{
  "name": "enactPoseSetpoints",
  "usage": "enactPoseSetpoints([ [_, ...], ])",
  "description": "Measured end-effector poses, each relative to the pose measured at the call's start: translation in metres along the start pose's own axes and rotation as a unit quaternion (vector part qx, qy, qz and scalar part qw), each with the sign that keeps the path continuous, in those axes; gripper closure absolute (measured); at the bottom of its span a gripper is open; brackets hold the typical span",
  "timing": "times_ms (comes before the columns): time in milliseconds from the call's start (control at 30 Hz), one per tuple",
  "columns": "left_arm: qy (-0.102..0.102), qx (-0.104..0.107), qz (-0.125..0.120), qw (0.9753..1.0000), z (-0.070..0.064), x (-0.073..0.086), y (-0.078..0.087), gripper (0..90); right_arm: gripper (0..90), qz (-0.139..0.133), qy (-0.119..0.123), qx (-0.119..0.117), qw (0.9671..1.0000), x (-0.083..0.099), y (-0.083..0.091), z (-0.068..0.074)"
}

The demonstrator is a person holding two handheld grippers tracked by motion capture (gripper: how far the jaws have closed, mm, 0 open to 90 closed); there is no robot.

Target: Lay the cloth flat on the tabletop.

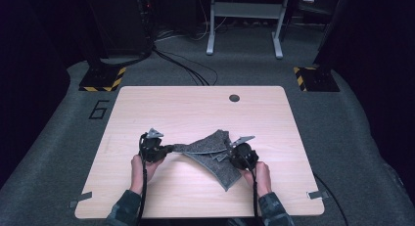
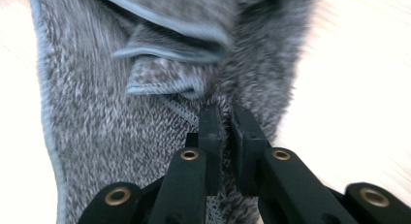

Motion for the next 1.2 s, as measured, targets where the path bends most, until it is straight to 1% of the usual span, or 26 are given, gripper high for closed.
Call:
enactPoseSetpoints([
  [33,0.004,0.001,0.002,1.0000,0.000,0.000,0.000,88.4,84.5,-0.003,-0.006,-0.003,1.0000,0.004,0.005,-0.004],
  [100,-0.001,0.002,0.004,1.0000,0.000,0.001,-0.001,88.4,82.7,-0.005,-0.029,-0.007,0.9995,0.013,0.011,-0.012],
  [133,0.000,0.001,0.006,1.0000,-0.001,0.002,-0.002,88.4,82.4,-0.002,-0.035,-0.002,0.9994,0.017,0.013,-0.016],
  [200,0.002,0.005,0.012,0.9999,-0.001,0.003,-0.003,88.4,76.3,0.018,-0.046,0.014,0.9987,0.025,0.016,-0.024],
  [233,0.000,0.001,0.009,1.0000,-0.001,0.004,-0.004,88.4,75.0,0.017,-0.052,0.014,0.9984,0.027,0.018,-0.028],
  [267,0.003,0.005,0.013,0.9999,-0.002,0.004,-0.005,88.3,72.6,0.026,-0.061,0.019,0.9976,0.027,0.019,-0.030],
  [300,-0.001,0.005,0.017,0.9998,-0.003,0.005,-0.006,88.2,69.8,0.028,-0.061,0.025,0.9974,0.027,0.022,-0.031],
  [400,-0.004,0.010,0.018,0.9998,-0.005,0.005,-0.006,87.0,58.7,-0.011,-0.052,0.003,0.9986,0.017,0.036,-0.026],
  [433,-0.002,0.013,0.018,0.9998,-0.005,0.005,-0.006,86.1,55.1,-0.019,-0.048,-0.009,0.9986,0.011,0.039,-0.020],
  [467,0.002,0.014,0.017,0.9998,-0.006,0.005,-0.007,85.2,47.4,-0.026,-0.039,-0.025,0.9986,0.004,0.039,-0.013],
  [500,0.000,0.014,0.018,0.9997,-0.005,0.005,-0.008,84.9,43.3,-0.021,-0.022,-0.045,0.9985,-0.005,0.035,-0.003],
  [533,0.002,0.013,0.019,0.9997,-0.006,0.006,-0.008,84.9,41.5,-0.015,-0.002,-0.050,0.9987,-0.010,0.031,0.003],
  [567,-0.002,0.014,0.022,0.9997,-0.005,0.006,-0.008,85.1,38.8,-0.011,0.008,-0.050,0.9987,-0.014,0.024,0.012],
  [600,-0.001,0.012,0.023,0.9997,-0.005,0.006,-0.009,86.1,47.4,0.002,0.023,-0.040,0.9989,-0.018,0.013,0.020],
  [633,0.001,0.011,0.024,0.9997,-0.005,0.007,-0.009,86.8,59.1,0.008,0.035,-0.028,0.9990,-0.018,0.007,0.023],
  [667,0.000,0.012,0.022,0.9997,-0.004,0.007,-0.008,87.2,69.8,0.014,0.044,-0.004,0.9989,-0.018,0.001,0.025],
  [700,-0.003,0.014,0.027,0.9995,-0.004,0.008,-0.007,87.5,78.6,0.018,0.039,0.000,0.9991,-0.017,-0.002,0.025],
  [767,-0.006,0.012,0.026,0.9996,-0.002,0.008,-0.007,87.7,85.3,0.010,0.021,0.001,0.9997,-0.014,0.001,0.017],
  [833,-0.002,0.009,0.025,0.9996,-0.002,0.009,-0.006,87.8,86.0,-0.001,0.002,0.012,0.9999,-0.010,0.008,0.006],
  [867,-0.005,0.014,0.032,0.9994,0.000,0.009,-0.006,87.8,85.9,0.000,-0.002,0.017,0.9999,-0.008,0.013,0.000],
  [933,-0.003,0.014,0.029,0.9995,0.000,0.009,-0.006,87.8,85.7,-0.001,-0.018,0.029,0.9994,-0.004,0.020,-0.012],
  [1000,0.001,0.014,0.026,0.9996,0.000,0.009,-0.006,87.8,84.4,0.004,-0.029,0.049,0.9984,0.001,0.024,-0.026],
  [1067,0.001,0.014,0.028,0.9995,-0.001,0.009,-0.006,87.7,80.4,0.014,-0.043,0.060,0.9972,0.003,0.024,-0.037],
  [1133,-0.001,0.015,0.028,0.9995,-0.001,0.009,-0.006,87.5,67.6,0.028,-0.062,0.074,0.9950,0.005,0.023,-0.046],
  [1167,0.001,0.015,0.026,0.9996,-0.001,0.009,-0.006,87.3,63.0,0.017,-0.067,0.070,0.9951,0.005,0.027,-0.045],
  [1200,0.000,0.016,0.026,0.9995,-0.001,0.009,-0.006,87.1,58.4,0.002,-0.062,0.070,0.9956,0.004,0.032,-0.043],
])
Point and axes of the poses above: each handheld gripper's, and its own axes: y roughly backward along the jaws, x roughly out of its underside, z roughly to its left, the point moved 1 cm from there along -y, roughly forward along the jaws, and after that the axes turned 1 degree about z, right-handed, at the moved point
